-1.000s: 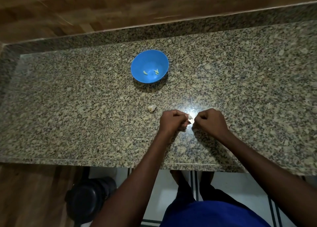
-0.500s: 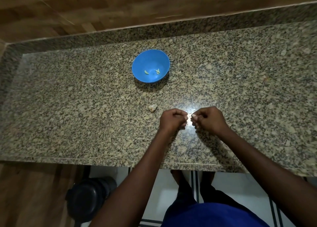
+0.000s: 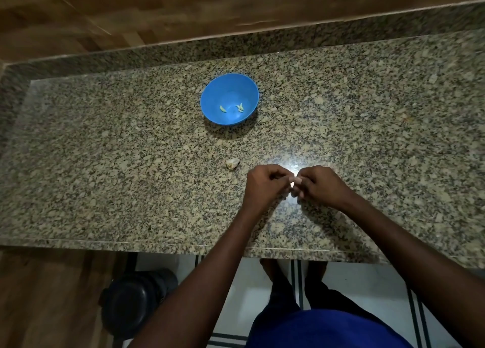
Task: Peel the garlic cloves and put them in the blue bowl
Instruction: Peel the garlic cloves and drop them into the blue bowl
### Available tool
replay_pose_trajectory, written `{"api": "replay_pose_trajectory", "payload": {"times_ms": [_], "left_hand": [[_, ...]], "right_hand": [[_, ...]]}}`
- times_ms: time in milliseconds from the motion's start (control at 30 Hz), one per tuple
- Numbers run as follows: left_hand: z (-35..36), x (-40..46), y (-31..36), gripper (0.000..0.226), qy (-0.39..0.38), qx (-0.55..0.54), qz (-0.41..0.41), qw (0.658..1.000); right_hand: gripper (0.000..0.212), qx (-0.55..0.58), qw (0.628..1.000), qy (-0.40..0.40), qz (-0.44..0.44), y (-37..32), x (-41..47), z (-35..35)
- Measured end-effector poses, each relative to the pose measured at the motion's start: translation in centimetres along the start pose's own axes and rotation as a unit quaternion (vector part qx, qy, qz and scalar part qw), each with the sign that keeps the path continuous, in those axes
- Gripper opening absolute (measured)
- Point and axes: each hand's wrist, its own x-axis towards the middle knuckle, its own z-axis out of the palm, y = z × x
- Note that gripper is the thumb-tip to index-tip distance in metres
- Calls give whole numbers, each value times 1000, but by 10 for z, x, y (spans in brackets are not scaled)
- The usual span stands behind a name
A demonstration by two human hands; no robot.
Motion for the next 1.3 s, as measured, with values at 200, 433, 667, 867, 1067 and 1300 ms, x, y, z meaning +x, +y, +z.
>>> {"api": "replay_pose_trajectory", "payload": {"times_ms": [200,433,667,867,1067,1300], "left_hand": [[1,-4,8,11,-26,-77,-41,996],[4,1,8,7,0,-55,-44,998],[14,-5,2,4,51,-81,-57,994],[2,-2,0,7,-1,-93,-29,995],[-5,1,10,11,-35,-130,-13,991],[-6,1,4,18,-48,-254,-120,958]], "right_hand": [[33,20,999,15,-43,1,-5,-8],[35,-75,987,112,-85,2,-11,3],[33,-80,984,154,-39,6,-11,17],[35,277,958,-42,55,-1,-12,-11],[32,432,885,-133,114,-1,-8,-9],[31,318,945,-73,39,-8,-14,-11]]}}
